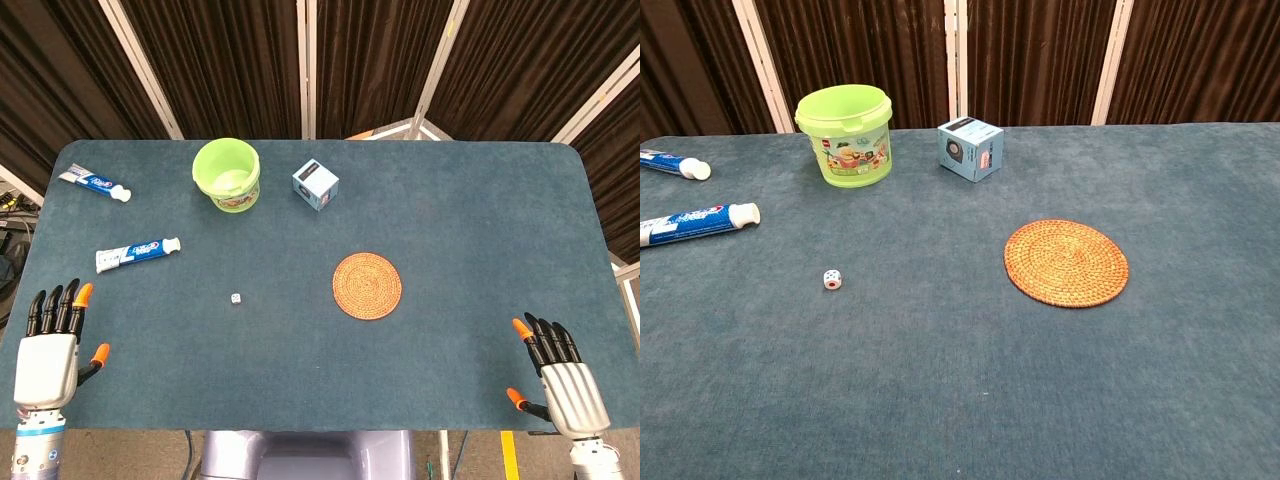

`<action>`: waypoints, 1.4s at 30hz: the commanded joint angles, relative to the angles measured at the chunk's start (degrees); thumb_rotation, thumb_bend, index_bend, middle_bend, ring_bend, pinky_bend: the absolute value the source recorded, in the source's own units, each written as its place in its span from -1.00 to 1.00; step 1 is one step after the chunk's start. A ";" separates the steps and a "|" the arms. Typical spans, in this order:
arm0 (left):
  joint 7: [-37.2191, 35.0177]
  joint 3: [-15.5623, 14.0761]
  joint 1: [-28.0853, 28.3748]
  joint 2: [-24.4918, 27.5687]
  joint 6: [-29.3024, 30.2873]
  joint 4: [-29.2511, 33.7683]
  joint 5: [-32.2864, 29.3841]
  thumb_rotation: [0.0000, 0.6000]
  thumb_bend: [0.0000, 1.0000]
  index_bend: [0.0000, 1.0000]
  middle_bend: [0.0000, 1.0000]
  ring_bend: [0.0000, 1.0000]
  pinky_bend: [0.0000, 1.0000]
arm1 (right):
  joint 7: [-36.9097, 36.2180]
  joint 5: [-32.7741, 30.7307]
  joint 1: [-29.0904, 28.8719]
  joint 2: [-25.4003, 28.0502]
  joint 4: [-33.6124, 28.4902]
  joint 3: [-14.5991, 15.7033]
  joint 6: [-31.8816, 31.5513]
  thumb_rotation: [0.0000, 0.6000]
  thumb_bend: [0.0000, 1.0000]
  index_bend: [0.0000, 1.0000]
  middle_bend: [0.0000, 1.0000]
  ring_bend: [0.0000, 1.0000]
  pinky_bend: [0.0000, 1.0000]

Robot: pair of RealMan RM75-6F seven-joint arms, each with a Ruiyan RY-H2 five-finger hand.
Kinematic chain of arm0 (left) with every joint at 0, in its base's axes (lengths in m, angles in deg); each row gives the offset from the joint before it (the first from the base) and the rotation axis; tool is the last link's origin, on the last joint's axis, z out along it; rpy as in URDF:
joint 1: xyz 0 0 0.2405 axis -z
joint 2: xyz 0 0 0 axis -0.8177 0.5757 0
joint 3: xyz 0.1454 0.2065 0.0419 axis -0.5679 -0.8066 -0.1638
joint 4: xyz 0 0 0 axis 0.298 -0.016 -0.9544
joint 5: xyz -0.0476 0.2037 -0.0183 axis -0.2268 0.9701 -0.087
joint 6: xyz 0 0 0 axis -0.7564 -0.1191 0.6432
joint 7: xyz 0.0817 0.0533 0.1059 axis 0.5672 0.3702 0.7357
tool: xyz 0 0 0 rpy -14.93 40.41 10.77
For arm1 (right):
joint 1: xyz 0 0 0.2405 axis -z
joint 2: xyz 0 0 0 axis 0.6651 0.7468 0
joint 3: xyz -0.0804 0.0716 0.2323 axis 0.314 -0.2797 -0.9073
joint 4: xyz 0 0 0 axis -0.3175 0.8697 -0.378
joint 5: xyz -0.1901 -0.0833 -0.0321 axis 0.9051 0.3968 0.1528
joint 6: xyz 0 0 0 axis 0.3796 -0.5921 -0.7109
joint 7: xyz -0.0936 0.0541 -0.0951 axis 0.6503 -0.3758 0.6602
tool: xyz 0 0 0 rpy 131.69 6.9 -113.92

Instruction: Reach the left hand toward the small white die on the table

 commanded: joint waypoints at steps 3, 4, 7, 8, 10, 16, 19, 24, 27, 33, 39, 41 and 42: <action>1.38 0.83 -0.10 -0.67 -2.20 -0.38 0.28 1.00 -0.47 -0.89 -1.00 -1.00 -1.00 | -0.14 -0.14 0.05 -0.01 0.18 -0.04 -0.03 1.00 -0.86 -1.00 -1.00 -1.00 -1.00; 1.71 0.99 -0.06 -0.89 -2.72 -0.49 0.17 1.00 -0.47 -0.89 -1.00 -1.00 -1.00 | -0.18 -0.21 0.09 0.04 0.18 -0.04 -0.04 1.00 -0.86 -1.00 -1.00 -1.00 -1.00; 2.88 1.88 0.28 -1.91 -4.58 -0.76 -0.54 1.00 -0.47 -0.85 -1.00 -1.00 -1.00 | -0.40 -0.22 0.13 0.17 0.07 0.05 0.00 1.00 -0.86 -1.00 -1.00 -1.00 -1.00; 3.33 2.44 0.65 -2.42 -5.62 -0.69 -1.08 1.00 -0.47 -0.82 -1.00 -1.00 -1.00 | -0.38 -0.07 0.15 0.21 0.00 0.13 -0.08 1.00 -0.86 -1.00 -1.00 -1.00 -1.00; 4.03 3.18 1.17 -2.96 -7.00 -0.45 -1.94 1.00 -0.47 -0.75 -1.00 -1.00 -1.00 | -0.32 0.17 0.19 0.24 -0.17 0.23 -0.18 1.00 -0.86 -1.00 -1.00 -1.00 -1.00; 9.37 8.98 6.86 -6.93 -16.15 0.20 -8.40 1.00 -0.43 -0.62 -1.00 -1.00 -1.00 | -0.28 0.75 0.29 0.37 -0.61 0.74 -0.12 1.00 -0.86 -1.00 -1.00 -1.00 -1.00; 11.89 11.59 9.23 -9.46 -18.76 -0.40 -11.50 1.00 -0.40 -0.51 -1.00 -1.00 -1.00 | -0.41 1.10 0.30 0.54 -0.83 0.84 -0.32 1.00 -0.86 -1.00 -1.00 -1.00 -1.00; 18.81 16.21 14.32 -15.64 -22.69 -2.95 -18.07 1.00 -0.39 -0.41 -1.00 -1.00 -1.00 | -0.99 1.22 0.22 0.90 -0.99 1.07 -0.04 1.00 -0.86 -1.00 -1.00 -1.00 -1.00; 24.61 19.22 18.51 -20.99 -24.52 -6.00 -22.73 1.00 -0.36 -0.38 -1.00 -1.00 -1.00 | -1.39 1.66 0.35 1.22 -1.10 1.51 -0.08 1.00 -0.86 -1.00 -1.00 -1.00 -1.00; 32.92 22.87 24.06 -28.91 -25.34 -10.46 -32.32 1.00 -0.34 -0.41 -1.00 -1.00 -1.00 | -1.89 2.84 0.61 1.72 -1.60 1.98 -0.93 1.00 -0.86 -1.00 -1.00 -1.00 -1.00; 36.08 23.68 27.46 -33.10 -24.02 -14.46 -35.07 1.00 -0.34 -0.29 -1.00 -1.00 -1.00 | -2.44 2.94 0.60 2.11 -1.80 2.00 -1.01 1.00 -0.86 -1.00 -1.00 -1.00 -1.00; 36.43 23.69 28.09 -33.88 -23.67 -15.48 -35.66 1.00 -0.34 -0.27 -1.00 -1.00 -1.00 | -2.60 3.03 0.60 2.18 -1.83 2.04 -1.04 1.00 -0.86 -1.00 -1.00 -1.00 -1.00; 36.60 23.63 28.34 -34.15 -23.54 -15.94 -35.93 1.00 -0.34 -0.27 -1.00 -1.00 -1.00 | -2.68 3.06 0.59 2.22 -1.84 2.06 -1.01 1.00 -0.86 -1.00 -1.00 -1.00 -1.00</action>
